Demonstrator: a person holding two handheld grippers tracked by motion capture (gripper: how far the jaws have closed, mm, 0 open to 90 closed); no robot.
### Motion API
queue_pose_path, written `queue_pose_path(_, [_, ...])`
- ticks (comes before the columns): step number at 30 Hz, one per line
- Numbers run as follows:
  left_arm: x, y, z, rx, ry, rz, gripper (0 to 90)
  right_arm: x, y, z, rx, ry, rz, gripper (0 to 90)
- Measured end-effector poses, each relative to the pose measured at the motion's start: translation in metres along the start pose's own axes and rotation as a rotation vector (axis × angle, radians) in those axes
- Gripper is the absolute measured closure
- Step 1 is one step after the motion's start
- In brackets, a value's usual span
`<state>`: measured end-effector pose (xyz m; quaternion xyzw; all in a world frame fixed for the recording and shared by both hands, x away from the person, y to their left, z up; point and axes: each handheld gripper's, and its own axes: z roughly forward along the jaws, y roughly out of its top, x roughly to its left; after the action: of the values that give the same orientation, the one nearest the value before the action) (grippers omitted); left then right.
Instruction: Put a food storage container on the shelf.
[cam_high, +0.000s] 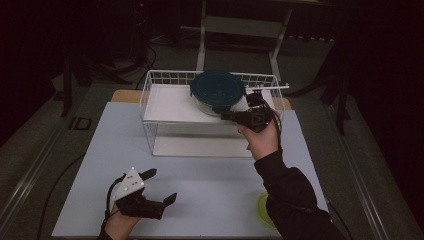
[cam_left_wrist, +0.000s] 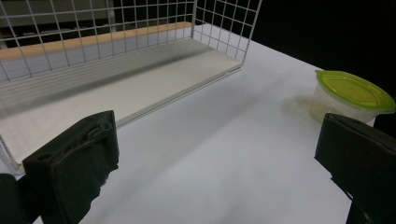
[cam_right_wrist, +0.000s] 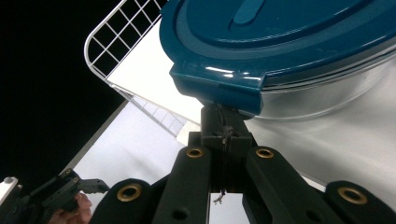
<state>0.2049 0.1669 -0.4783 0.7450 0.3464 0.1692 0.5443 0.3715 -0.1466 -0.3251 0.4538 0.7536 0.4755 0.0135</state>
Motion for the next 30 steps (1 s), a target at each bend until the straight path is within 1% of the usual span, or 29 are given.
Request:
queue_pose_path(1, [0.0, 0.0, 0.0, 0.003, 0.001, 0.0, 0.0, 0.0, 0.0, -0.001, -0.002, 0.002, 0.0, 89.8])
queue_pose_path(3, [0.001, 0.0, -0.001, 0.006, -0.004, -0.004, 0.0, 0.001, -0.001, -0.003, -0.005, 0.011, -0.008, 85.0])
queue_pose_path(5, [0.002, 0.0, -0.002, 0.013, -0.006, 0.001, 0.0, 0.002, -0.003, -0.006, -0.007, 0.008, -0.028, 81.2])
queue_pose_path(8, [0.002, 0.002, -0.004, 0.01, -0.005, -0.001, 0.0, 0.005, -0.009, -0.011, -0.007, 0.015, -0.054, 69.9])
queue_pose_path(9, [0.002, 0.003, -0.004, 0.007, -0.007, -0.003, 0.0, 0.006, -0.01, -0.012, -0.008, 0.02, -0.062, 67.7])
queue_pose_path(10, [0.003, 0.004, -0.006, 0.012, -0.009, 0.006, 0.0, 0.006, -0.012, -0.013, -0.01, 0.023, -0.068, 65.5])
queue_pose_path(12, [0.003, 0.004, -0.008, 0.018, -0.016, 0.009, 0.0, 0.006, -0.018, -0.016, -0.012, 0.016, -0.083, 59.4])
queue_pose_path(14, [0.004, 0.003, -0.011, 0.014, -0.019, 0.017, 0.0, 0.005, -0.023, -0.019, -0.017, 0.015, -0.093, 51.8])
queue_pose_path(15, [0.005, 0.002, -0.013, 0.013, -0.021, 0.02, 0.0, 0.005, -0.026, -0.021, -0.014, 0.011, -0.105, 45.9])
queue_pose_path(16, [0.006, 0.001, -0.015, 0.007, -0.027, 0.016, 0.0, 0.005, -0.028, -0.022, -0.015, 0.013, -0.109, 42.7])
queue_pose_path(19, [0.008, -0.004, -0.018, 0.006, -0.021, 0.003, 0.0, 0.002, -0.037, -0.027, -0.037, -0.003, -0.132, 28.6])
queue_pose_path(20, [0.01, -0.006, -0.018, 0.008, -0.017, -0.001, 0.0, 0.002, -0.039, -0.029, -0.04, 0.002, -0.134, 25.3])
queue_pose_path(21, [0.01, -0.007, -0.019, 0.011, -0.013, -0.006, 0.0, 0.001, -0.042, -0.031, -0.044, 0.024, -0.145, 19.1])
queue_pose_path(22, [0.011, -0.009, -0.019, 0.011, -0.008, -0.012, 0.0, 0.0, -0.045, -0.033, -0.047, 0.036, -0.153, 17.1])
queue_pose_path(23, [0.011, -0.01, -0.019, 0.011, -0.005, -0.016, 0.0, -0.001, -0.048, -0.034, -0.055, 0.036, -0.156, 17.1])
queue_pose_path(25, [0.011, -0.01, -0.019, 0.015, -0.002, -0.012, 0.0, -0.001, -0.053, -0.036, -0.064, 0.021, -0.179, 16.9])
queue_pose_path(26, [0.011, -0.01, -0.018, 0.013, 0.0, -0.008, 0.0, -0.002, -0.055, -0.038, -0.078, 0.018, -0.183, 16.9])
queue_pose_path(28, [0.01, -0.01, -0.018, 0.007, 0.005, -0.001, 0.0, -0.004, -0.062, -0.042, -0.095, 0.02, -0.198, 16.2])
queue_pose_path(30, [0.011, -0.01, -0.017, 0.007, -0.003, -0.012, 0.0, -0.006, -0.066, -0.045, -0.102, 0.025, -0.201, 15.6])
